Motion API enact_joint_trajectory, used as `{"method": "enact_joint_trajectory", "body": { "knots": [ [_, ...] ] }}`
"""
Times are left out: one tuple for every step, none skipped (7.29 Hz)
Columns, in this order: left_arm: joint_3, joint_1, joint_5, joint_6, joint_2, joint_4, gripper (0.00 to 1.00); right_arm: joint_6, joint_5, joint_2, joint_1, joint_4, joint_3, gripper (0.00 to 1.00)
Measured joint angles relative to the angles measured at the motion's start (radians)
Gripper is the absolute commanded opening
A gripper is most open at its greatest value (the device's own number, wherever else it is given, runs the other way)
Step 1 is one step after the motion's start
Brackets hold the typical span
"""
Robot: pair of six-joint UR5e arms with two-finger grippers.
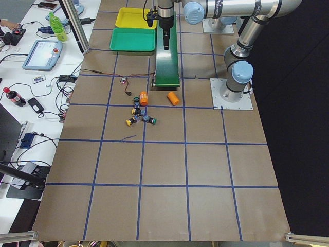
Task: Sort buttons by color to trays
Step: 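Move the left gripper down toward the pile of switches and orange cells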
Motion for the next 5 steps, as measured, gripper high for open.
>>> {"method": "enact_joint_trajectory", "body": {
  "knots": [
    [-0.002, 0.002, 0.001, 0.001, 0.001, 0.017, 1.0, 0.0, 0.0, 0.0, 0.0, 0.0, 0.0, 1.0],
    [-0.009, 0.001, 0.0, 0.002, 0.002, 0.024, 1.0, 0.0, 0.0, 0.0, 0.0, 0.0, 0.0, 1.0],
    [-0.019, 0.0, -0.006, 0.002, 0.004, 0.028, 1.0, 0.0, 0.0, 0.0, 0.0, 0.001, 0.0, 1.0],
    [-0.021, -0.002, -0.007, 0.003, 0.01, 0.03, 1.0, 0.0, 0.0, 0.0, 0.0, 0.001, 0.0, 1.0],
    [-0.019, -0.002, -0.003, 0.003, 0.016, 0.029, 1.0, 0.0, 0.0, 0.0, 0.0, 0.001, 0.0, 1.0]
  ]
}}
